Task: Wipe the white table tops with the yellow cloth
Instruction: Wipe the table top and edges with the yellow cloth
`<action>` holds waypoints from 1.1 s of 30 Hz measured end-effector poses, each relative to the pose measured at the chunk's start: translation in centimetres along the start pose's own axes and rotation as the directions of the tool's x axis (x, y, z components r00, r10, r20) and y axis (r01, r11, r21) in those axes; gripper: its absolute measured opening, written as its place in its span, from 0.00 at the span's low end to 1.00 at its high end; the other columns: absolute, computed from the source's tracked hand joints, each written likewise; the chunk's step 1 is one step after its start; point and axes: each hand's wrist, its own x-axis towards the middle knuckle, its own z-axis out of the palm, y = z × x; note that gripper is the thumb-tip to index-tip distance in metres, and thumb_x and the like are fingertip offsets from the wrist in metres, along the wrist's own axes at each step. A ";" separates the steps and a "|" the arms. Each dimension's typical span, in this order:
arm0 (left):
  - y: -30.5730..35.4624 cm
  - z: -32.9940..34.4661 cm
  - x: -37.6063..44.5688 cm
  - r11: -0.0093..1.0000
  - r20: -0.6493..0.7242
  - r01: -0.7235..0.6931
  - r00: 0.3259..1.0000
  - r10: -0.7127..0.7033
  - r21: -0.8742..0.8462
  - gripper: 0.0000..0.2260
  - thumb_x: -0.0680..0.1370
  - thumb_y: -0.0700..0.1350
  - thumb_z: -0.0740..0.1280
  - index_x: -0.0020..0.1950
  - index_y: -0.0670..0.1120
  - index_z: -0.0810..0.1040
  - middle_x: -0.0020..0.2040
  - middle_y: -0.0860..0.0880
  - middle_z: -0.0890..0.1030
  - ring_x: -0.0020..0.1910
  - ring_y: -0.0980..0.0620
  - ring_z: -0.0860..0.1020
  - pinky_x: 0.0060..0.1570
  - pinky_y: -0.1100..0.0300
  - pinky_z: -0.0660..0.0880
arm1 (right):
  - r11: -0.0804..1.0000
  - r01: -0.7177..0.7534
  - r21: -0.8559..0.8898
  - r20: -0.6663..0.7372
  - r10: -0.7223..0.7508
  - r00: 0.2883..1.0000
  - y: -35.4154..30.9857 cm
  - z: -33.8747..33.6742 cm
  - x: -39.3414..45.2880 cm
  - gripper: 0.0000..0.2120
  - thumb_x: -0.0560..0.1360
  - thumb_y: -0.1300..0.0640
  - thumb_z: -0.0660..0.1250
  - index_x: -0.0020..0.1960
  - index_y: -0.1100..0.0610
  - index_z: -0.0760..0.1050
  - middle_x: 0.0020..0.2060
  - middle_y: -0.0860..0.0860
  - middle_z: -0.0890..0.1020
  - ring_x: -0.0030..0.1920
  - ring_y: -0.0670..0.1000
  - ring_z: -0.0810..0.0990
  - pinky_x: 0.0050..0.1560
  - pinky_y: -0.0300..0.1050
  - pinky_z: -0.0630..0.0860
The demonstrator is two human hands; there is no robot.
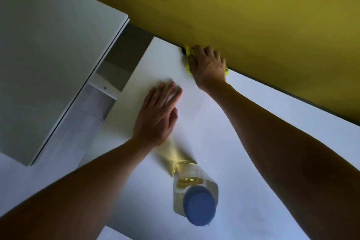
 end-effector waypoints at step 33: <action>0.3 -0.1 0.5 0.999 -0.051 -0.026 0.998 0.028 0.042 0.24 0.86 0.48 0.55 0.83 0.46 0.65 0.83 0.43 0.63 0.82 0.40 0.61 0.80 0.41 0.59 | 0.965 -0.261 -0.023 -0.102 0.257 0.961 16.7 -4.8 -11.3 0.21 0.81 0.45 0.51 0.67 0.55 0.70 0.59 0.62 0.73 0.59 0.64 0.71 0.59 0.58 0.66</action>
